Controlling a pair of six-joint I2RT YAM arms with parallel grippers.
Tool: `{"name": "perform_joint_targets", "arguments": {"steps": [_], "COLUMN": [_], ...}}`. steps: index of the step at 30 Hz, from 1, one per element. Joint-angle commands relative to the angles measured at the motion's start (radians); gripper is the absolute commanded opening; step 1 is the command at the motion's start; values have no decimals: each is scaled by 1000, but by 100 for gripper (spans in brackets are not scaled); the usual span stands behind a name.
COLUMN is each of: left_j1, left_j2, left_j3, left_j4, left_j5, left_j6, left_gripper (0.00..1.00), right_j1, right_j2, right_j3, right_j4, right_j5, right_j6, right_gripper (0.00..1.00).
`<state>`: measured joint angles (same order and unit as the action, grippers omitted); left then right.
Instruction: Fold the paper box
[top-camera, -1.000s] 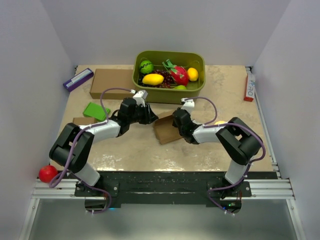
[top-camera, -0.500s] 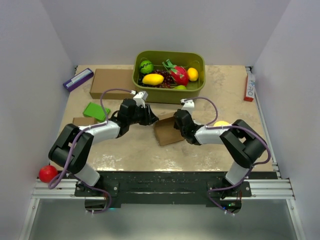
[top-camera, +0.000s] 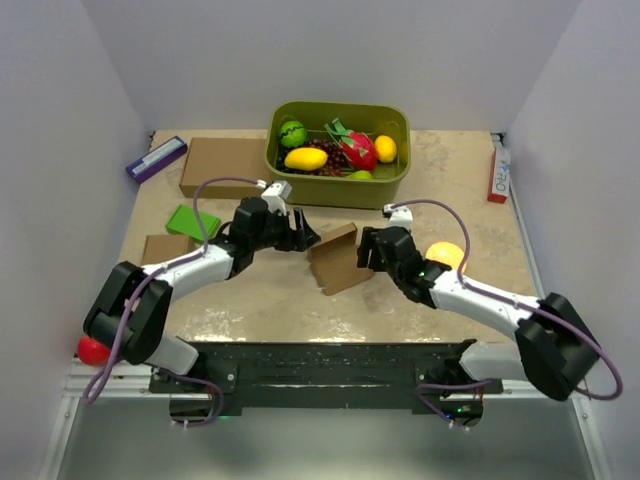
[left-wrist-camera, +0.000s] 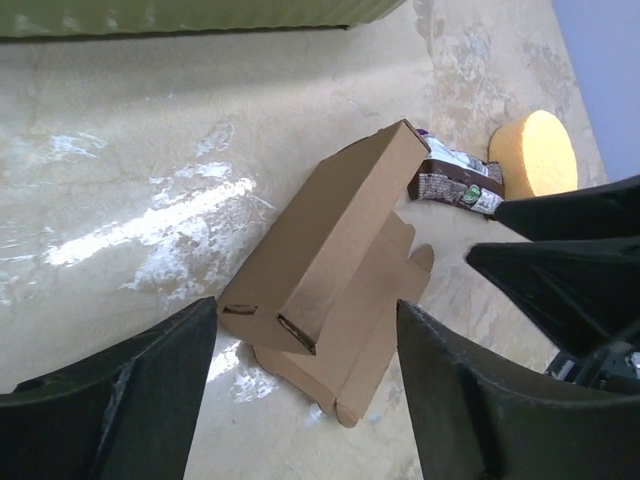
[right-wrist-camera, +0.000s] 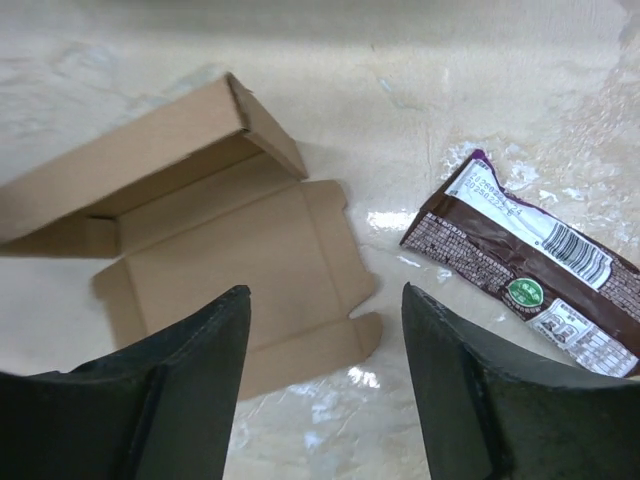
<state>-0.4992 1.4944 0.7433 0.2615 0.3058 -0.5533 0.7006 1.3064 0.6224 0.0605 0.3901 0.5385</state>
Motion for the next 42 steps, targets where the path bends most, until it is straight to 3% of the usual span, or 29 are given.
{"name": "perform_joint_targets", "arguments": {"steps": [1,6,8,12,18,25,34,37,42], "left_j1": [-4,-54,-154,-336,-435,-464,-476,-478,-476], "left_j2": [-95,-146,-132,-27,105,205,328,368,423], "left_j3": [30,131,221,359,456,481,544,574,613], "left_j4": [-60,-211,-327,-484,-550,-509,-516,-530,-548], "left_j5": [-97,-198,-284,-439,-638,-821,-945,-970,-1008], "left_j6": [65,214,280,469,619,696,711,708,691], "left_gripper": [78,79,79,79,79,79,79,75,54], "right_j1": [-3,-16,-32,-78,-170,-177,-179,-179,-179], "right_j2": [-127,-124,-124,-179,-337,-512,-510,-500,-478], "right_j3": [-13,22,25,-4,-72,-104,-127,-138,-142], "right_j4": [-106,-209,-218,-209,-254,-320,-257,-234,-214], "right_j5": [-40,-77,-92,-115,-123,-109,-186,-200,-226], "right_j6": [59,109,123,147,129,138,135,138,138], "right_gripper": [69,70,70,70,71,74,73,73,68]}}
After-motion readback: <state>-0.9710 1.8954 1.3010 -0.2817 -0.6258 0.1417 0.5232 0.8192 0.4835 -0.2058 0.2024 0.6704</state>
